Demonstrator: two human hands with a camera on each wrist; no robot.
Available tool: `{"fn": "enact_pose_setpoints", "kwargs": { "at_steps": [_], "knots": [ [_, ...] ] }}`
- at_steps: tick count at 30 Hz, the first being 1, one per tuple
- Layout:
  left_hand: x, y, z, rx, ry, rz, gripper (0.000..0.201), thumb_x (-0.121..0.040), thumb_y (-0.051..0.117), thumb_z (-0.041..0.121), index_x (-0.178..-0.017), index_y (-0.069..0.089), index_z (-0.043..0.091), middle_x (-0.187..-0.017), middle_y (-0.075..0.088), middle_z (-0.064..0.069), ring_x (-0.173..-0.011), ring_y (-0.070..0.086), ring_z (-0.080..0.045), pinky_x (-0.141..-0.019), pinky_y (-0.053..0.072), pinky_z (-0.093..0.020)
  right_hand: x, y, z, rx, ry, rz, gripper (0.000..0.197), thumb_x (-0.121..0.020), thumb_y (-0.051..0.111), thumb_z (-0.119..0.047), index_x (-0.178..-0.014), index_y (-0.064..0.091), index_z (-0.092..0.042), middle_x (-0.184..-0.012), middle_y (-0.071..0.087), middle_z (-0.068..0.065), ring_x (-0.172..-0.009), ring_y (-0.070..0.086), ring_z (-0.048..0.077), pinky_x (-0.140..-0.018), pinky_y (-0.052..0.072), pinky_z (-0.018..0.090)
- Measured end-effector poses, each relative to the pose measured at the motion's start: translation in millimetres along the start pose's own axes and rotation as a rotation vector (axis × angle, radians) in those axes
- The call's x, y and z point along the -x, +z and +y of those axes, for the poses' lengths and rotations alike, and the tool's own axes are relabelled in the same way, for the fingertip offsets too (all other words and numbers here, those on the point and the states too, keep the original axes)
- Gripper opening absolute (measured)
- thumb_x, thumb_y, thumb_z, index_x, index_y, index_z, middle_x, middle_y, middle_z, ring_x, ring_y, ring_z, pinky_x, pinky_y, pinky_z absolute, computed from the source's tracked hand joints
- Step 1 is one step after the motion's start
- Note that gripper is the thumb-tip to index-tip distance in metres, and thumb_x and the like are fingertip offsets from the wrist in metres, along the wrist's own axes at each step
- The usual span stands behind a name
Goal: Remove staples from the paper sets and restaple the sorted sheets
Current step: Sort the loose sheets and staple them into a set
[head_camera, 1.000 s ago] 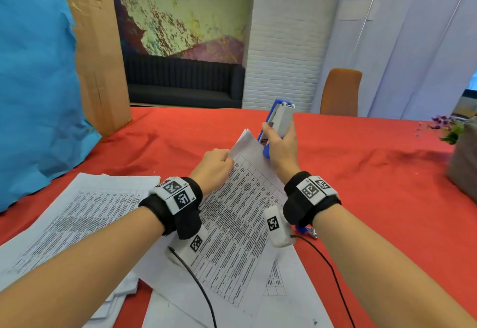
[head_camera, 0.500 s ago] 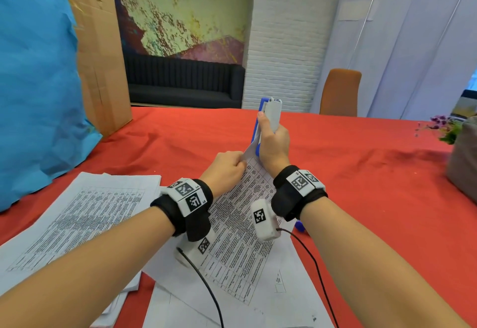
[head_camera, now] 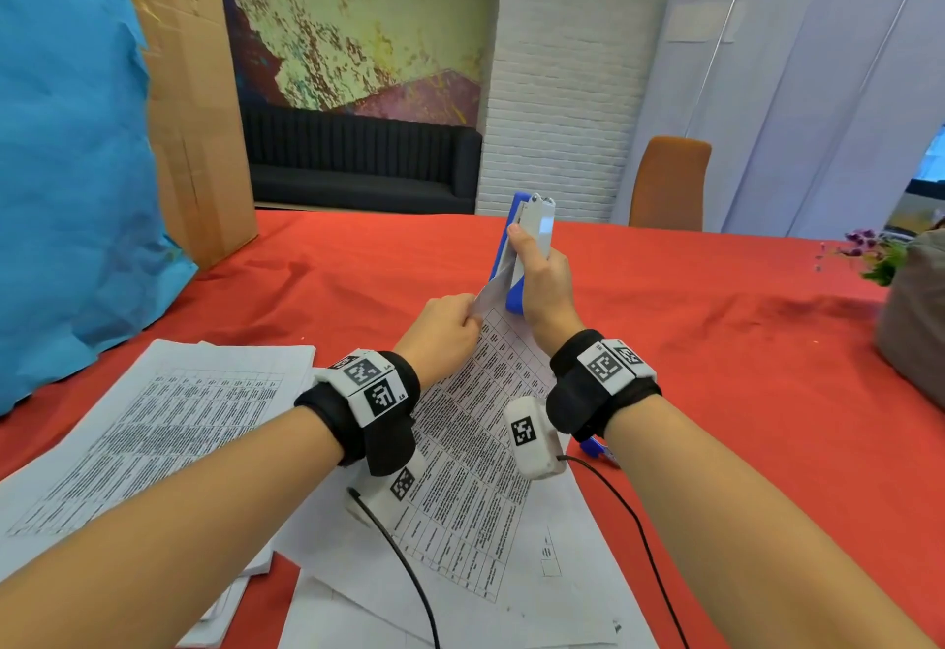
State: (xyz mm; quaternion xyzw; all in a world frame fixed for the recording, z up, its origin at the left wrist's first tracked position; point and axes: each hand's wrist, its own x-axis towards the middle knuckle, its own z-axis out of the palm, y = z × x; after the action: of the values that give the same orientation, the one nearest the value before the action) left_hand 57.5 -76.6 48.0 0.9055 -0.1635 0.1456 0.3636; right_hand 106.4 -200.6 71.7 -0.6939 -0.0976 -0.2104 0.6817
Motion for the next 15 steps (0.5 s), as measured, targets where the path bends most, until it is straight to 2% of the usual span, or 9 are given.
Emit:
{"fn": "enact_pose_setpoints", "kwargs": {
  "at_steps": [2, 5, 9, 12, 15],
  "knots": [
    [0.3, -1.1, -0.3, -0.016, 0.010, 0.001, 0.022, -0.092, 0.039, 0.007, -0.071, 0.042, 0.012, -0.063, 0.046, -0.001, -0.058, 0.040, -0.021, -0.050, 0.026, -0.032, -0.1, 0.5, 0.9, -0.004, 0.008, 0.006, 0.042, -0.072, 0.057, -0.059, -0.059, 0.045, -0.021, -0.059, 0.043, -0.003, -0.062, 0.041, 0.019, -0.061, 0.034, 0.036],
    [1.2, -3.2, -0.9, -0.005, 0.019, -0.009, 0.014, -0.092, 0.039, 0.008, -0.082, 0.047, 0.011, -0.069, 0.051, -0.001, -0.062, 0.045, -0.022, -0.050, 0.031, -0.026, 0.1, 3.6, 1.9, 0.008, -0.002, 0.021, 0.045, -0.073, 0.059, -0.063, -0.058, 0.046, -0.022, -0.058, 0.047, -0.004, -0.060, 0.045, 0.018, -0.059, 0.037, 0.036],
    [3.3, -4.7, -1.7, 0.013, 0.055, -0.003, 0.021, -0.093, 0.039, 0.007, -0.104, 0.056, 0.013, -0.078, 0.060, -0.005, -0.065, 0.052, -0.022, -0.055, 0.036, -0.029, -1.8, 6.6, 1.0, 0.010, 0.015, 0.096, 0.048, -0.085, 0.059, -0.056, -0.055, 0.045, -0.022, -0.054, 0.049, -0.008, -0.054, 0.046, 0.013, -0.058, 0.038, 0.033],
    [4.9, -1.7, -1.4, 0.002, 0.087, 0.000, 0.019, -0.093, 0.039, 0.005, -0.100, 0.056, 0.009, -0.068, 0.053, 0.003, -0.056, 0.046, -0.011, -0.049, 0.033, -0.021, -3.4, 7.9, -0.7, 0.010, -0.037, 0.126, 0.051, -0.087, 0.057, -0.054, -0.049, 0.039, -0.024, -0.048, 0.042, -0.011, -0.051, 0.040, 0.013, -0.055, 0.033, 0.033],
    [4.7, 4.0, -2.9, 0.020, 0.113, 0.053, 0.018, -0.093, 0.040, 0.003, -0.099, 0.056, 0.005, -0.067, 0.053, 0.000, -0.055, 0.044, -0.012, -0.054, 0.032, -0.028, -4.3, 9.2, -3.4, 0.022, -0.089, 0.082, 0.051, -0.088, 0.055, -0.052, -0.051, 0.035, -0.024, -0.050, 0.039, -0.008, -0.052, 0.038, 0.014, -0.051, 0.030, 0.031]
  ]
}}
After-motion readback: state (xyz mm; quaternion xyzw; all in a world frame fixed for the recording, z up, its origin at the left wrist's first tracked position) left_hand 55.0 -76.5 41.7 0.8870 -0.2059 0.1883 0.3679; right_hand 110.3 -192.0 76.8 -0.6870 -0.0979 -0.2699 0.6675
